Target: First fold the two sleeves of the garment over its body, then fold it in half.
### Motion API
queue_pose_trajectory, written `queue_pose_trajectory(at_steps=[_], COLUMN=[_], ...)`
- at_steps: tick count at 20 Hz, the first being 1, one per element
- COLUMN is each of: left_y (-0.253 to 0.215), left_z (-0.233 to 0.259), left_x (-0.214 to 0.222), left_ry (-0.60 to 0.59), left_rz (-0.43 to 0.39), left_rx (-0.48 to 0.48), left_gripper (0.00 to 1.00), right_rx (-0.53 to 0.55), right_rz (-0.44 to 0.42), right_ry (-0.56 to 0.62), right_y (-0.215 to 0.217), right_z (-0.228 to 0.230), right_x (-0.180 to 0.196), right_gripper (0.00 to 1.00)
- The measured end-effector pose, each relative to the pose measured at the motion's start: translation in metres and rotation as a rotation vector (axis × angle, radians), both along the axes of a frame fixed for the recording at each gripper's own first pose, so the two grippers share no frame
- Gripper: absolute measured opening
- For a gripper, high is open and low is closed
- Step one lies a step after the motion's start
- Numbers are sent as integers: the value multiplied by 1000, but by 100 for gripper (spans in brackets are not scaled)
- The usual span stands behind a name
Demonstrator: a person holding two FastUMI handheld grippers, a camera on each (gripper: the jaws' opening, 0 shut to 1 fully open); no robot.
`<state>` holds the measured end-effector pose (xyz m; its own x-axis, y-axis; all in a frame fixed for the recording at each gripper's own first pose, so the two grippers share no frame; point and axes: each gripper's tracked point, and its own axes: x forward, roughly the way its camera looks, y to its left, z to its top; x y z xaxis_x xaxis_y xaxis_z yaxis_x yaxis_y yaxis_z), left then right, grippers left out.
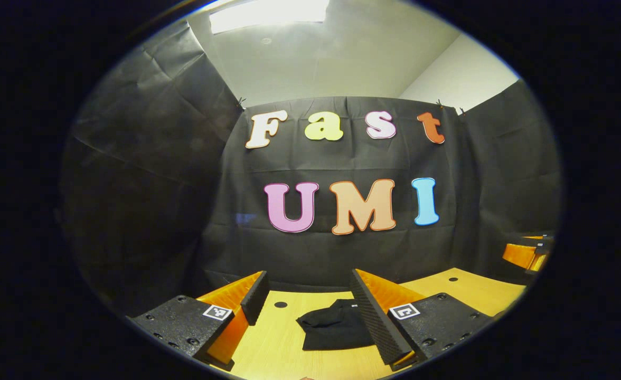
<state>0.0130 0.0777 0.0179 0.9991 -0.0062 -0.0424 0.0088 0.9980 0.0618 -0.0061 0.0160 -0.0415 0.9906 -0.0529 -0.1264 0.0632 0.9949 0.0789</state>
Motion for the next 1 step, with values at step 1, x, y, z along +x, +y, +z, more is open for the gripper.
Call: queue_pose_trajectory(at_steps=[1], left_y=[0], left_z=[3], left_x=[-6], left_ry=[0], left_rz=[1], left_rx=[-3], left_gripper=[92], right_rx=[-8], right_rz=[-5], right_ry=[-10], right_y=[-1], right_z=[7], right_x=[-10], right_gripper=[96])
